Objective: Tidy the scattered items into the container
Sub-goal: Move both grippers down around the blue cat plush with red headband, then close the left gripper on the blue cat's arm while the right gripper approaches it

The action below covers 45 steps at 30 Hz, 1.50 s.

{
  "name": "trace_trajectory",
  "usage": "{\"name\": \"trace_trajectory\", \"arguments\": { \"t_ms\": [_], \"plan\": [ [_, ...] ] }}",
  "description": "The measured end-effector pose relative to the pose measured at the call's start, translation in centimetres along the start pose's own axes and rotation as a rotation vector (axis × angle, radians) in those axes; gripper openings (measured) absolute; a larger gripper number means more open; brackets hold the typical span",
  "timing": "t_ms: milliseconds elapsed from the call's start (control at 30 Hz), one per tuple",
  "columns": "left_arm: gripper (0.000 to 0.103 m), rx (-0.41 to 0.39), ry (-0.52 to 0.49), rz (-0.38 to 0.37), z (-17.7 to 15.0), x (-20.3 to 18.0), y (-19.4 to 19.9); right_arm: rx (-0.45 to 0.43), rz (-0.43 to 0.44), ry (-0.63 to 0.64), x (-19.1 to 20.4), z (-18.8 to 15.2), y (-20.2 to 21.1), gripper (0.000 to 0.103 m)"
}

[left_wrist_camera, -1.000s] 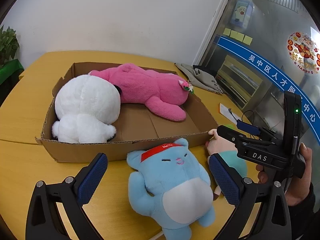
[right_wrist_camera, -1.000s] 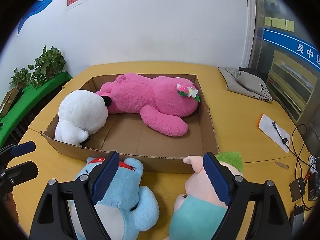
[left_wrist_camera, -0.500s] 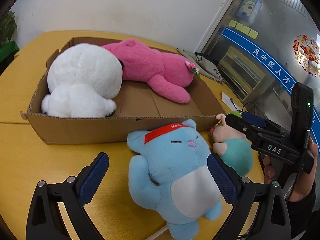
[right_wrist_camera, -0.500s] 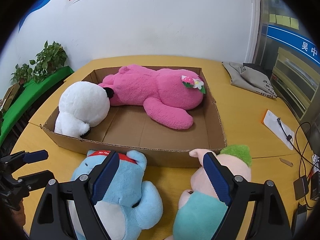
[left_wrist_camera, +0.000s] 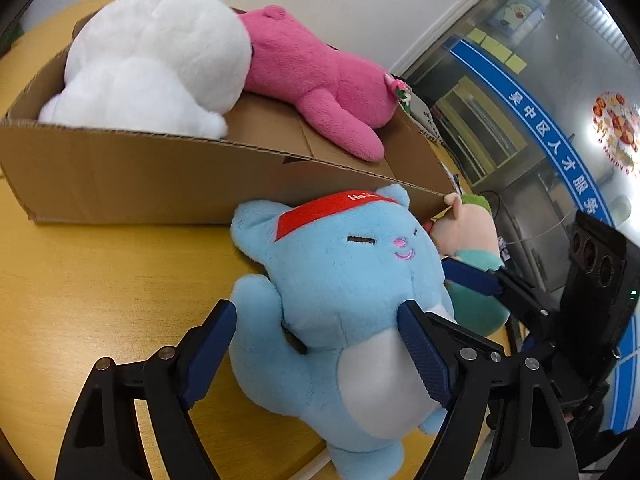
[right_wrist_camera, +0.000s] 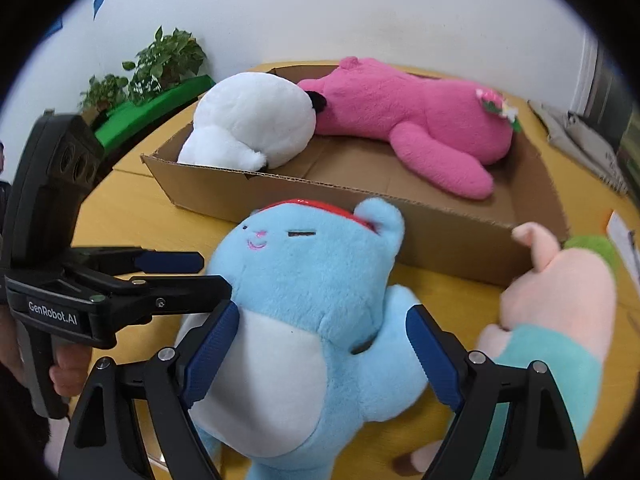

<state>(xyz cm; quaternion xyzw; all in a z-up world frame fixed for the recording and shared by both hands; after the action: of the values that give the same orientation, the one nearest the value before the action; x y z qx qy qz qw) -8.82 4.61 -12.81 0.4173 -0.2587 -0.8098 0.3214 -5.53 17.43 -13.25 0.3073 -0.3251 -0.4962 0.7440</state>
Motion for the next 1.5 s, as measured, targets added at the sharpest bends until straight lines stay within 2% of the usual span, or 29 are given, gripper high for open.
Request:
{"name": "trace_trajectory", "arguments": {
  "t_ms": [100,200,300,467,533,567,667,700,833,933,1000,1033,1067,1100,1133,1200,1233,1267,1500],
  "plan": [
    [0.086,-0.002,-0.004,-0.008,-0.3,0.3,0.5,0.016,0.079,-0.049,0.0,-0.2,-0.4,0.084],
    [0.085,-0.014,-0.020,0.015,-0.2,0.7,1.3,0.009,0.141,-0.085,0.7,-0.4,-0.7,0.084],
    [0.085,-0.019,-0.037,0.026,-0.1,1.1,2.1,-0.006,0.169,-0.095,1.4,-0.4,-0.6,0.084],
    [0.085,-0.002,-0.021,0.044,-0.7,2.7,2.4,-0.078,0.125,-0.053,0.5,0.6,2.4,0.085],
    [0.083,0.016,-0.015,0.029,-1.1,3.0,1.7,-0.075,0.107,-0.059,-0.5,0.6,3.2,0.085],
    [0.076,0.028,-0.015,0.016,-1.2,2.9,1.3,-0.059,0.094,-0.064,-1.1,0.3,3.2,0.085],
    [0.062,0.044,-0.013,-0.067,-1.4,2.1,0.4,-0.011,0.035,-0.064,-2.3,-0.8,2.4,0.084],
    [0.061,0.045,-0.012,-0.080,-1.3,1.9,0.4,0.001,0.020,-0.068,-2.6,-1.2,2.1,0.084],
    [0.026,0.078,-0.019,-0.011,-1.6,2.7,0.0,-0.010,0.008,-0.087,-3.3,-1.5,2.1,0.084],
    [0.025,0.080,0.046,-0.043,-1.8,3.8,0.2,-0.004,0.002,-0.079,-3.5,-1.4,2.0,0.084],
    [0.026,0.078,0.053,-0.039,-2.0,3.9,0.3,-0.001,0.004,-0.082,-3.5,-1.3,2.0,0.084],
    [0.031,0.078,0.060,-0.036,-2.1,4.0,0.2,0.001,0.006,-0.077,-3.3,-1.3,1.9,0.084],
    [0.049,0.080,0.072,-0.035,-2.1,4.1,0.1,0.004,0.007,-0.070,-3.1,-1.2,1.8,0.084],
    [0.058,0.083,0.081,-0.033,-2.2,4.2,-0.1,0.006,0.006,-0.068,-3.0,-1.0,1.6,0.084],
    [0.061,0.085,0.082,-0.021,-2.3,4.2,-0.2,0.006,0.006,-0.071,-2.9,-0.8,1.4,0.084],
    [0.059,0.091,0.065,0.000,-2.3,4.0,-0.5,0.005,0.009,-0.076,-2.6,-0.5,1.0,0.083],
    [0.047,0.092,0.062,-0.003,-2.3,3.9,-0.4,0.007,0.013,-0.076,-2.4,-0.4,0.9,0.083],
    [0.028,0.097,0.065,-0.014,-2.4,3.9,-0.3,0.007,0.022,-0.077,-2.3,-0.4,0.8,0.083],
    [0.023,0.085,0.039,0.027,-1.5,5.6,2.4,0.025,0.096,-0.119,-1.6,-0.8,0.5,0.083]
  ]
}}
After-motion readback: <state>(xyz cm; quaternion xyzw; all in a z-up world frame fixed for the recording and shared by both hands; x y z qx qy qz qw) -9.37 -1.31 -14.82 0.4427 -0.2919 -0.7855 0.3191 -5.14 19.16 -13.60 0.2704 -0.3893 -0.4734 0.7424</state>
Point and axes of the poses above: each gripper's, at about its wrist camera, not at the fingertips, and y roughly against the way its jaws point, x to its left, z to its top, the point moved 8 cm from there along -y, roughly the way its jaws point, and after that the axes turned 6 degrees about -y, right-handed, at the moved point
